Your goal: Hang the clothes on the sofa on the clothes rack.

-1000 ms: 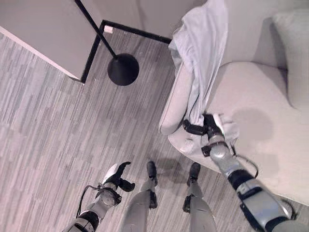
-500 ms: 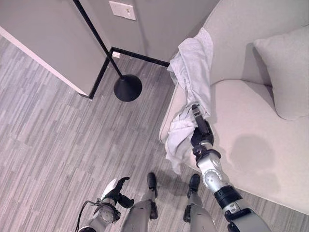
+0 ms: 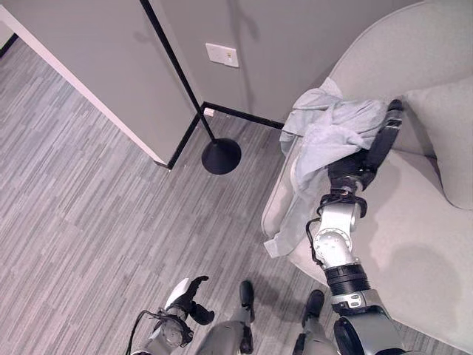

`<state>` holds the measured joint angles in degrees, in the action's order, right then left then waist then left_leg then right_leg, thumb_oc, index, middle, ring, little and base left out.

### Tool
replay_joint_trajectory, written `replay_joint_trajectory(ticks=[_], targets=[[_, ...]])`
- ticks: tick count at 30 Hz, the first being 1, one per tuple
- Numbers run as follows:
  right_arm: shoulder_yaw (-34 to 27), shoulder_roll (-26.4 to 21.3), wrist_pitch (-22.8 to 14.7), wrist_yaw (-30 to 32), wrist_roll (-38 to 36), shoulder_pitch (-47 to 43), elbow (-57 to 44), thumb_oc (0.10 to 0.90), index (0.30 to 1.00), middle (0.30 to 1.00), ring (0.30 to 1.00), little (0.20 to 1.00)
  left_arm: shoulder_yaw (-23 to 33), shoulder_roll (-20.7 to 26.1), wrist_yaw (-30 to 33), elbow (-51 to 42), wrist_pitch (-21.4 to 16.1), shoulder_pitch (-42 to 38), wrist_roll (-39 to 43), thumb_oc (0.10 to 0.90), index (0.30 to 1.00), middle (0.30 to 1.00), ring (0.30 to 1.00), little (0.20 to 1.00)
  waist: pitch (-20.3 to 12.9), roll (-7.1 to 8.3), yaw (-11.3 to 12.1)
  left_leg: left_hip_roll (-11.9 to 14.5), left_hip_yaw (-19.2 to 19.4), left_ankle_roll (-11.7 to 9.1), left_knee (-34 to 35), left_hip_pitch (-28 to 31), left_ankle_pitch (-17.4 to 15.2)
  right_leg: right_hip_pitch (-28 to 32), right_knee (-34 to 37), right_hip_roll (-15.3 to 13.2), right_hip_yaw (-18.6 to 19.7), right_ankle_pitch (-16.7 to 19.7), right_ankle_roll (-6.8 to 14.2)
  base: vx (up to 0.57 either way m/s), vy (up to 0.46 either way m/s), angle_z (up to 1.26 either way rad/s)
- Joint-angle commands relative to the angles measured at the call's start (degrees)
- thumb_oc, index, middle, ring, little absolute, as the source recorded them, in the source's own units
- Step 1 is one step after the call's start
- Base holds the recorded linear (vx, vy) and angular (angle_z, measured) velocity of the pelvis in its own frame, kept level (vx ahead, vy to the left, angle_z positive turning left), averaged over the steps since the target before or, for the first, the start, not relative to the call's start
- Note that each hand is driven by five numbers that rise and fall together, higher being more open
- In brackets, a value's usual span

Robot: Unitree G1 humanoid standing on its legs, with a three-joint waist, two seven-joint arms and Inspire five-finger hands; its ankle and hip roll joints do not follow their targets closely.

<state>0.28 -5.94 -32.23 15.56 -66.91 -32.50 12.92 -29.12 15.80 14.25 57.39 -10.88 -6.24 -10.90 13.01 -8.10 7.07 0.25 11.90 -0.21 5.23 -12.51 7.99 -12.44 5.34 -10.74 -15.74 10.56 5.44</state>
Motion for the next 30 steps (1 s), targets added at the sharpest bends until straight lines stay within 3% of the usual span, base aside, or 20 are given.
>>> replay_joint_trajectory(ticks=[1, 10, 18, 30], targets=[[-0.91, 0.26, -5.12, -2.95, 3.56, -2.91, -7.00, 0.400, 0.300, 0.300, 0.300, 0.300, -1.60, 2.78, -0.16, 2.99, -0.28, 0.23, -1.02, 0.800, 0.900, 0.900, 0.900, 0.900, -6.32, 5.01, 0.26, 5.07, 1.46, -5.10, -0.23, 1.65, -3.59, 5.66, -0.34, -7.86, -1.20, -2.67, 6.35, 0.05, 0.018, 0.02], [-0.75, -6.48, -3.85, -3.00, 6.17, -0.12, -14.46, 0.400, 0.300, 0.300, 0.300, 0.300, 2.40, 3.15, -1.01, 0.65, 0.68, 1.75, 2.28, 0.800, 0.900, 0.900, 0.900, 0.900, -10.06, 7.36, -0.86, 5.38, 1.61, -5.26, -0.23, 5.90, -4.51, 10.38, -0.34, -7.28, -3.00, -3.54, 6.33, 0.03, 0.004, 0.10], [0.69, -13.06, -0.51, -3.76, 7.54, 3.57, -19.18, 0.400, 0.300, 0.300, 0.300, 0.300, 6.87, 4.40, -1.77, -10.85, -0.13, 0.99, 10.02, 0.800, 0.900, 0.900, 0.900, 0.900, -13.65, 10.00, -2.19, 5.88, 2.17, -5.66, -0.23, 9.79, -5.21, 14.29, -0.34, -6.47, -4.03, -3.36, 6.39, 0.01, 0.003, 0.03], [3.39, -19.52, 2.41, -3.91, 9.55, 1.01, -23.58, 0.400, 0.300, 0.300, 0.300, 0.300, 9.12, 4.38, -1.62, -22.96, 0.03, 0.47, 14.66, 0.800, 0.900, 0.900, 0.900, 0.900, -16.14, 12.56, -4.06, 6.75, 4.18, -5.73, -0.23, 13.33, -6.19, 16.43, -0.34, -5.71, -3.07, -3.73, 6.10, 0.00, 0.004, -0.05]])
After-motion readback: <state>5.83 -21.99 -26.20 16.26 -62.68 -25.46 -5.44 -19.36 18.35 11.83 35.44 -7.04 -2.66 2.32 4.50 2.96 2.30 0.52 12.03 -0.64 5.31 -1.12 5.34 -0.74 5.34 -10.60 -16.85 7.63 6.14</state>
